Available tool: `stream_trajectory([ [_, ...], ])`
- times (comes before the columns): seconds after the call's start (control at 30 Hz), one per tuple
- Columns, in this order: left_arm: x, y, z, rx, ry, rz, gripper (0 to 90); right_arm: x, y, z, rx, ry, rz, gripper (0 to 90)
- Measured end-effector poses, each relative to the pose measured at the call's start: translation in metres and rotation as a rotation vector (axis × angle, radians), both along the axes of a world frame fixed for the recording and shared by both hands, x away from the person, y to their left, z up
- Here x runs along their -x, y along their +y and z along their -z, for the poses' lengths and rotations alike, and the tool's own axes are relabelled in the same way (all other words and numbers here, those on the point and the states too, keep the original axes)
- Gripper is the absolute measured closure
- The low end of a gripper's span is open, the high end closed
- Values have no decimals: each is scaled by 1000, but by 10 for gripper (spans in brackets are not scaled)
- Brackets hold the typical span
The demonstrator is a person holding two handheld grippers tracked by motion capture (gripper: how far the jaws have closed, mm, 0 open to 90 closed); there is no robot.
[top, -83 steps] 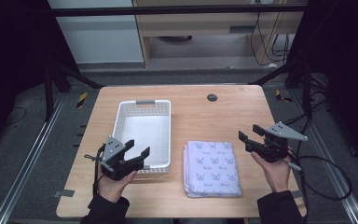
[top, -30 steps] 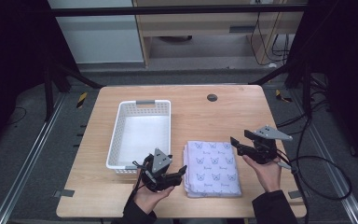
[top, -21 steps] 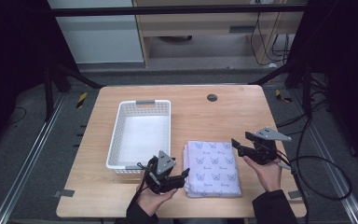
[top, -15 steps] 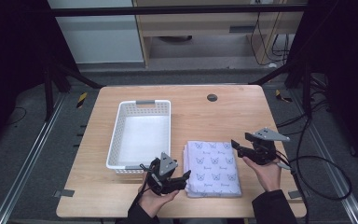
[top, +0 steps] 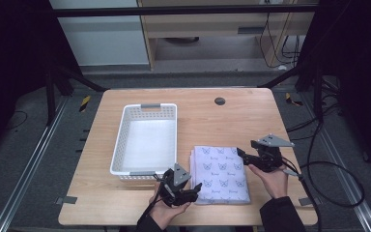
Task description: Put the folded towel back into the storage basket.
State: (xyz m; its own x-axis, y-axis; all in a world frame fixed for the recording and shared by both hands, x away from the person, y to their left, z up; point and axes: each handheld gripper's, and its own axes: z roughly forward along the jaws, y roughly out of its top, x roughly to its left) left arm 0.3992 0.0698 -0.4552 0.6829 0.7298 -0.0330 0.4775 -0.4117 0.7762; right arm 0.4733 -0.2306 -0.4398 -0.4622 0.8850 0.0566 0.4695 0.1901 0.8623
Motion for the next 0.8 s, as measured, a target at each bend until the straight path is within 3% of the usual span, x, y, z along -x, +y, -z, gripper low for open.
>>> stream_trajectory([
  [0.3, 1, -7, 12, -32, 27, -2, 390, -3, 0, 9, 23, 25, -4, 353],
  [0.8, -5, -15, 29, -40, 74, -33, 356, -10, 12, 27, 71, 81, -15, 375],
])
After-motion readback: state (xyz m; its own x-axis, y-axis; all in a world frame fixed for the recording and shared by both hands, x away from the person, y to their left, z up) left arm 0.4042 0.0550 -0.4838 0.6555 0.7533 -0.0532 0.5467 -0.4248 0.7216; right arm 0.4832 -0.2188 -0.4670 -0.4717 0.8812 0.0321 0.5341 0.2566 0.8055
